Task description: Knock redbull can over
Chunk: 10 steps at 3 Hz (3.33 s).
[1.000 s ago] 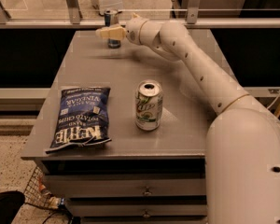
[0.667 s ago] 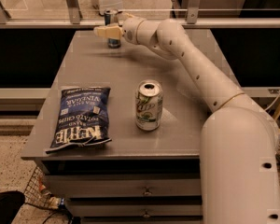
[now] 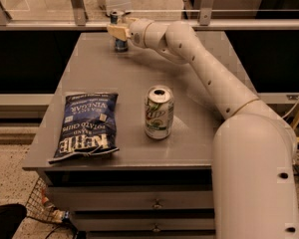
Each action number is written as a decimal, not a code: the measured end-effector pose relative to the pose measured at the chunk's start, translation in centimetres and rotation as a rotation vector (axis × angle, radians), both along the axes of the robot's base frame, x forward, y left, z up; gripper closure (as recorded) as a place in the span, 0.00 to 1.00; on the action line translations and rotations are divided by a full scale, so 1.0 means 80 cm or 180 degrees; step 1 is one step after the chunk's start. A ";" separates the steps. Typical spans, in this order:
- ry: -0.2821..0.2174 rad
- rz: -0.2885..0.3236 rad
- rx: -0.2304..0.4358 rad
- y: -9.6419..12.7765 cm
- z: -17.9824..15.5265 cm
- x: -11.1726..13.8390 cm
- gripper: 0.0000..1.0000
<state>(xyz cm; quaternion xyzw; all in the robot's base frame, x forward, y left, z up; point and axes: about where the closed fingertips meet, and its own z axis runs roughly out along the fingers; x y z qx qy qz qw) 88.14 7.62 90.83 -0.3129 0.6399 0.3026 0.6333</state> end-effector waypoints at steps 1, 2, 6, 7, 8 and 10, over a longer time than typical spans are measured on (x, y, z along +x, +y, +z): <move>0.0003 0.0012 0.0001 0.004 -0.001 0.000 0.87; 0.0006 0.0025 0.0002 0.008 -0.001 -0.001 1.00; 0.0196 -0.0006 -0.0570 -0.024 0.067 -0.057 1.00; 0.0383 -0.0079 -0.0886 -0.035 0.078 -0.074 1.00; 0.0571 -0.0156 -0.1181 -0.044 0.083 -0.088 1.00; 0.1017 -0.0400 -0.2098 -0.049 0.074 -0.109 1.00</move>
Offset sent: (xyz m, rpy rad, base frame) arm -0.0004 0.0030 -0.0005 0.0003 0.0009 0.0037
